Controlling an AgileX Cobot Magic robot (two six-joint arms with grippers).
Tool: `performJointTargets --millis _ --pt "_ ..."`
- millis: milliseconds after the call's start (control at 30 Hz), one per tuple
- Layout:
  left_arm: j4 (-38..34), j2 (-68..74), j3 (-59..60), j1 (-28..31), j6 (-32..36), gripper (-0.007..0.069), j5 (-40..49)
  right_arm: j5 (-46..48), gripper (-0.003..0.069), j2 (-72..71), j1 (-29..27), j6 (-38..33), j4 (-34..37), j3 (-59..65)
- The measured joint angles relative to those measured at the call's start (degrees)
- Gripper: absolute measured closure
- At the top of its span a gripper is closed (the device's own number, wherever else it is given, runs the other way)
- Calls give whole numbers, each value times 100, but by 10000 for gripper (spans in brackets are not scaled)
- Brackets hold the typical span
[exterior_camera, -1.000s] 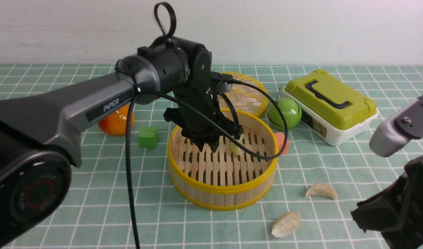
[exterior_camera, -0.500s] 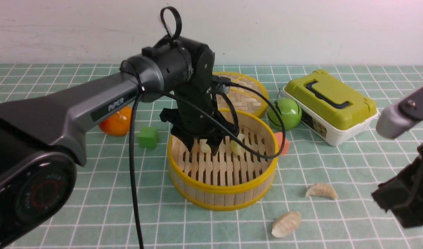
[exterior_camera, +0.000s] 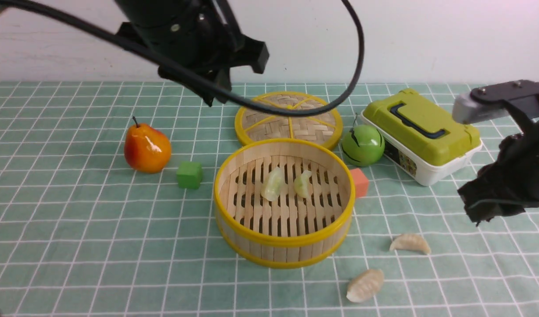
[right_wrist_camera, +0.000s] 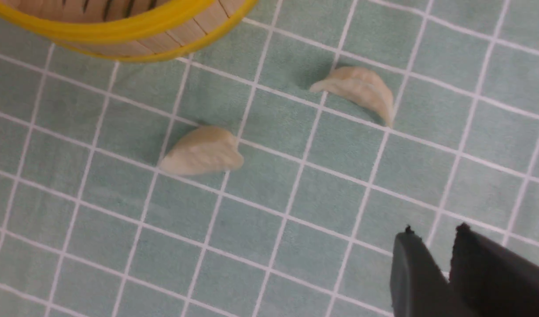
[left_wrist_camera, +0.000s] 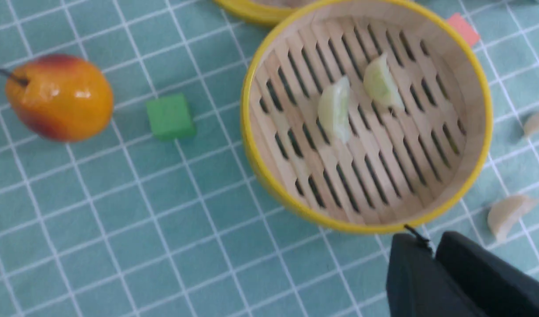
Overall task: Put the dumplings into the steamer on the table with the blue tablecloth.
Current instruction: 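Reach for and grasp a dumpling lying on the table beside the steamer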
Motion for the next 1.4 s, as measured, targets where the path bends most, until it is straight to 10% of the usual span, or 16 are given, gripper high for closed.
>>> performJointTargets --millis 600,967,1133,1400 --pt "-795 -3336 4558 0 0 638 -863 -1735 81 2001 259 -3117 -105 -32" --pt "-972 -3336 4826 0 179 638 -906 -2018 232 2579 259 -3946 -15 -35" --pt "-978 -3336 4830 0 228 638 -814 -2039 492 2527 259 -3946 -25 -35" --pt "-990 -3556 4830 0 296 638 -841 -1762 482 2011 280 -3518 27 -375"
